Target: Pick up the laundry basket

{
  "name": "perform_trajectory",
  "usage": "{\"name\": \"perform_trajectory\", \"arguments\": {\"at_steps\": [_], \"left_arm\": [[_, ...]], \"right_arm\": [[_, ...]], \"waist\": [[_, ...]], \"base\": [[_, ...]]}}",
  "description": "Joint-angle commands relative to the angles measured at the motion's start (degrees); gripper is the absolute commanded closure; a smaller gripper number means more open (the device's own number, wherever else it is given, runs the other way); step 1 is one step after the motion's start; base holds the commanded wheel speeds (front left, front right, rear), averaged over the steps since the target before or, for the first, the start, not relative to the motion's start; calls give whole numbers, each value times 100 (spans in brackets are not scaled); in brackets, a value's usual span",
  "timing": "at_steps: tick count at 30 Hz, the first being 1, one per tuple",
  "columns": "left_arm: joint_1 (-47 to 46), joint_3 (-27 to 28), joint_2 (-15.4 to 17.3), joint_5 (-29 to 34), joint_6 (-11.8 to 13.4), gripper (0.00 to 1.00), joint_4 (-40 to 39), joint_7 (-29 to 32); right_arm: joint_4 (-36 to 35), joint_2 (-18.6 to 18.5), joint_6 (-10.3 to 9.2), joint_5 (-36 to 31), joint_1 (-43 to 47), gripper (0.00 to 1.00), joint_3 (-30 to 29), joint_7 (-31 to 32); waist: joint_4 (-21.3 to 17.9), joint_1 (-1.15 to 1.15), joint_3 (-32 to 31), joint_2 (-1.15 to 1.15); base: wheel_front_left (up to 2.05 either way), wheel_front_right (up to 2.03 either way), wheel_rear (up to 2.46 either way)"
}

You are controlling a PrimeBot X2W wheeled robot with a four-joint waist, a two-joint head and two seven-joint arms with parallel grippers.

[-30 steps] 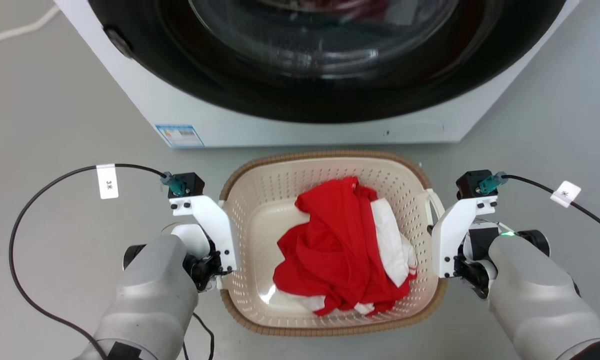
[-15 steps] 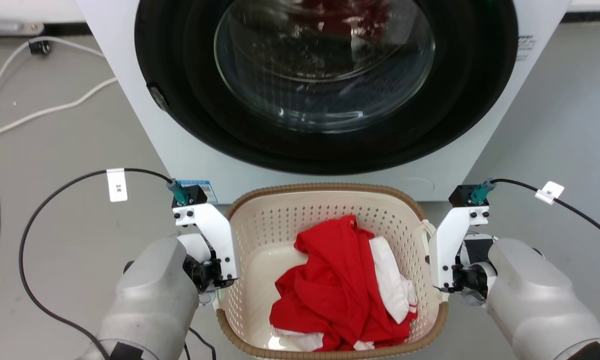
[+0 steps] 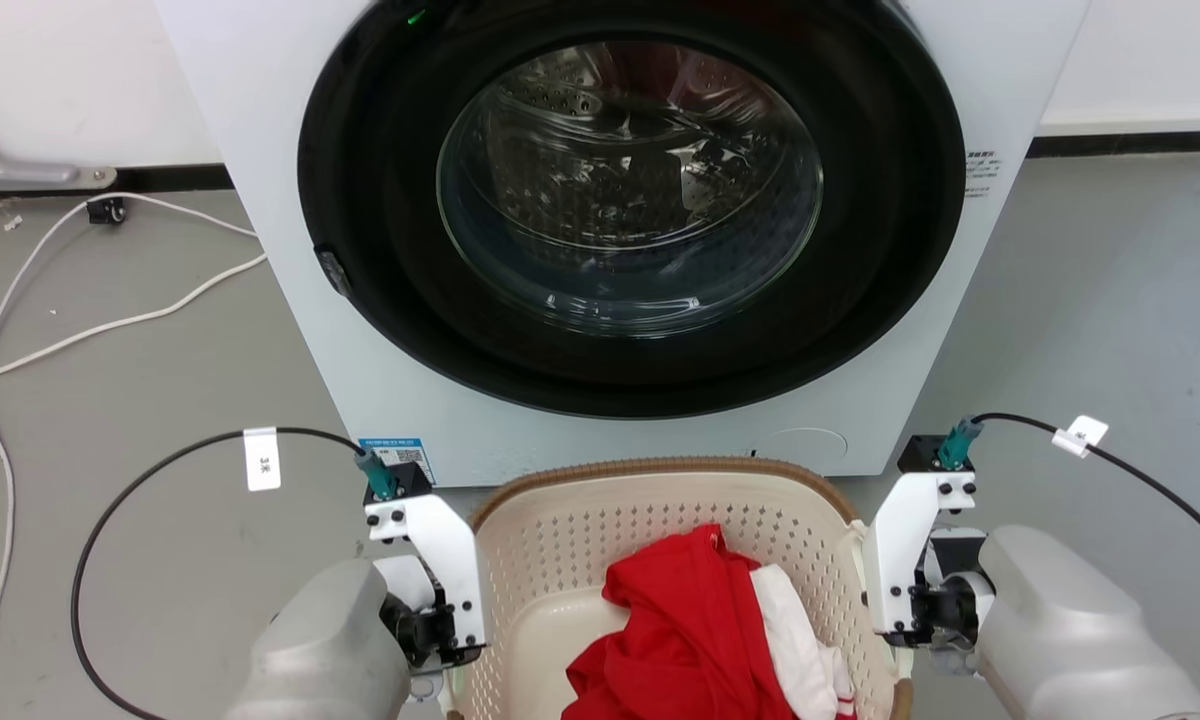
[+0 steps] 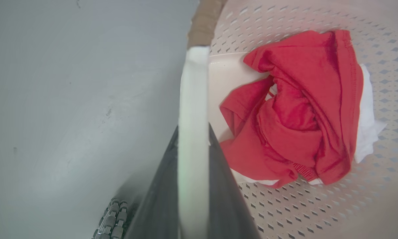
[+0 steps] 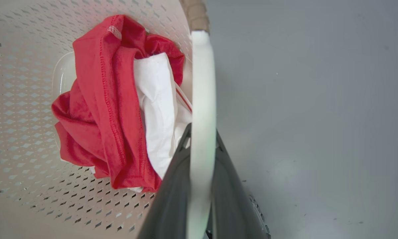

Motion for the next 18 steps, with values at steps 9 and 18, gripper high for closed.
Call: {"name": "perform_trajectory", "arguments": {"at_steps": [9, 18], "left_arm": [[219, -92, -123, -161, -87, 100, -48, -32], [199, -208, -131, -259, -110, 100, -91, -83]], "right_arm": [[38, 156, 18, 61, 184, 100, 5, 94], [63, 158, 19, 22, 133, 100, 6, 80]], "waist": [[-19, 1, -94, 0], [-34, 1, -87, 0]], "base": [[0, 0, 0], [0, 0, 0]]}}
